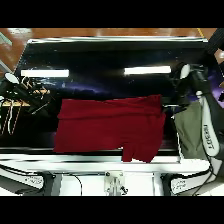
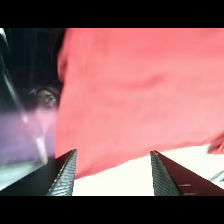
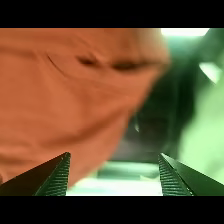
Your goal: Fold the shirts.
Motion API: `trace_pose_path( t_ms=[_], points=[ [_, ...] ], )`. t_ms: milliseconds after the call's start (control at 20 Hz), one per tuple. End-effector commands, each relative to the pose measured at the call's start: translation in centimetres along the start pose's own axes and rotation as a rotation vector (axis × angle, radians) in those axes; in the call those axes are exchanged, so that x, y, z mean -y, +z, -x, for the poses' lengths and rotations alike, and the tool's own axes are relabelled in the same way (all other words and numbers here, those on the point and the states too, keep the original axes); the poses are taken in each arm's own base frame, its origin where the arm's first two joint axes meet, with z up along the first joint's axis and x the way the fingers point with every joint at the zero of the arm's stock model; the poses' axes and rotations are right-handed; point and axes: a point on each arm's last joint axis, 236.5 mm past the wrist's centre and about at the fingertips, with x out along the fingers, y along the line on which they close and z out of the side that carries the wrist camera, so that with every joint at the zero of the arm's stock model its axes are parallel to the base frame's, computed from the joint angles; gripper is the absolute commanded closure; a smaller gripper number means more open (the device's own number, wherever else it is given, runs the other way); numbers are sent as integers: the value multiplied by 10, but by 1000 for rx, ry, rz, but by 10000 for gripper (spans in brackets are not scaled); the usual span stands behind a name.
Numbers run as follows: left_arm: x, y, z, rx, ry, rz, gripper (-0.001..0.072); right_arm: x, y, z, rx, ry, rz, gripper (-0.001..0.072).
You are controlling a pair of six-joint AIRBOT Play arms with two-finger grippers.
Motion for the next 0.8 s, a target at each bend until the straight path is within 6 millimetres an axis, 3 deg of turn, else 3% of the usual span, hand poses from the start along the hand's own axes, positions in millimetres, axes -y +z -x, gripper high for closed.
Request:
trace_pose_path(
  t_ms=[0, 150, 350, 450, 750],
  points=[
    [-11, -47, 10, -23, 49, -48, 162, 31, -33, 30, 70, 42, -79, 46],
    [-29, -95, -25, -52, 21, 42, 154, 40, -56, 27, 135, 168, -179, 46],
    [-57, -139, -63, -81, -34, 168, 142, 29, -65, 15, 156, 282, -205, 46],
    [-64, -148, -72, -95, -57, 172, 142, 19, -58, 17, 182, 321, -185, 46],
    [-63, -139, -104, -47, -94, 199, 143, 12, -52, 21, 207, 354, -177, 46]
  ],
)
